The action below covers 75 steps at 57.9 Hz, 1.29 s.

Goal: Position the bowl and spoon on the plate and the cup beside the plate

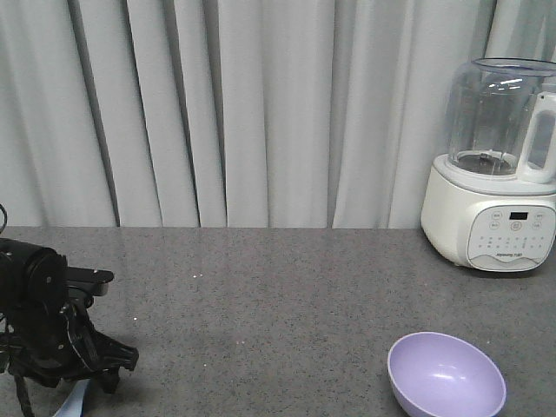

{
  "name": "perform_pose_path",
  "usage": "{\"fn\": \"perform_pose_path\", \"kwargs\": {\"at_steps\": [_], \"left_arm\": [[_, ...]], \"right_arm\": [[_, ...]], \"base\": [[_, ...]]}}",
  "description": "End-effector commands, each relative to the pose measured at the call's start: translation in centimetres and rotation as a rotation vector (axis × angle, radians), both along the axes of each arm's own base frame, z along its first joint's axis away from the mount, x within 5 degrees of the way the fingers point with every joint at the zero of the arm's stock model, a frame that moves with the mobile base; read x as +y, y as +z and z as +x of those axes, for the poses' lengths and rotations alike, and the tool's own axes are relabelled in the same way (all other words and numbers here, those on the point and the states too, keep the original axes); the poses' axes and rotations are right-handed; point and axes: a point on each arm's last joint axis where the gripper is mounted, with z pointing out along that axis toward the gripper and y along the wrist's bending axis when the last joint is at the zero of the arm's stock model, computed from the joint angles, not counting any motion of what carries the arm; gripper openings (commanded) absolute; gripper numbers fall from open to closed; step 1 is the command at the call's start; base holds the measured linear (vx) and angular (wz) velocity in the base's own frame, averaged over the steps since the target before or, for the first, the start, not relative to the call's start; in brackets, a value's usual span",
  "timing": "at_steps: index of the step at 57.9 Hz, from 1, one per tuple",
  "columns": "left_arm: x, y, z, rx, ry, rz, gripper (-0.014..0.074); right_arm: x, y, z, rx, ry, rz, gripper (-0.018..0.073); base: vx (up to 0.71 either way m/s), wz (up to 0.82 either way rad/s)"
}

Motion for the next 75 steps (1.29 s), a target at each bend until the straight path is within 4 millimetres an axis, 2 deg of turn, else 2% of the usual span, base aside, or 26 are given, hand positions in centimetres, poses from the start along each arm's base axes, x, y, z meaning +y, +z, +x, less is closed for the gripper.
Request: {"fn": "perform_pose_path", "kwargs": {"at_steps": [1,7,13,28,39,42,45,53,59,75], "left_arm": [[-0.3,2.4,0.1,-0.091,0.006,-0.032,0.0587],[-0.5,2.2,0.1,-0.08,0.013,-0.049,0.0579],[-0.5,2.0,0.2,-0.074,0.013,-0.048,0.0516],[-0.5,0.6,0.4,-0.021,0.016,-0.038,0.0221],[-0.4,0.3,0.3,0.003,0.013,-0.018,0.0034],[-0.3,0.3,0.3,0.001,0.011,-0.011,-0.001],[-0.3,0.3,0.4,-0.001,0.008,-0.004,-0.0008],[-0.1,0.8,0.1,-0.003,0.006,0.005,-0.0007],[0.0,2.4,-0.4,-0.049,0.006,-0.005,-0.0007],[0.5,8.5,-2.7,-0.24,-0.038,-0.031,-0.0007]], "right_arm": [[0.0,1.8,0.3,-0.102,0.009,-0.028,0.0592],[0.0,1.7,0.3,-0.102,0.01,-0.028,0.0592],[0.0,1.5,0.3,-0.082,0.005,-0.016,0.0592],[-0.2,0.7,0.6,0.062,-0.022,0.031,0.0592],[-0.4,2.6,2.5,0.263,-0.048,0.054,0.0592],[-0.4,3.0,3.6,0.319,-0.032,0.051,0.0592],[-0.3,3.6,4.7,0.355,-0.004,0.048,0.0592],[-0.1,3.6,8.1,0.422,0.048,0.054,0.0592],[-0.2,3.4,10.8,0.458,0.06,0.063,0.0592],[0.0,1.5,18.3,0.633,0.139,0.104,0.0592]], "base": [[0.0,0.0],[0.0,0.0],[0.0,0.0],[0.0,0.0],[0.0,0.0],[0.0,0.0],[0.0,0.0],[0.0,0.0],[0.0,0.0],[0.0,0.0]]}}
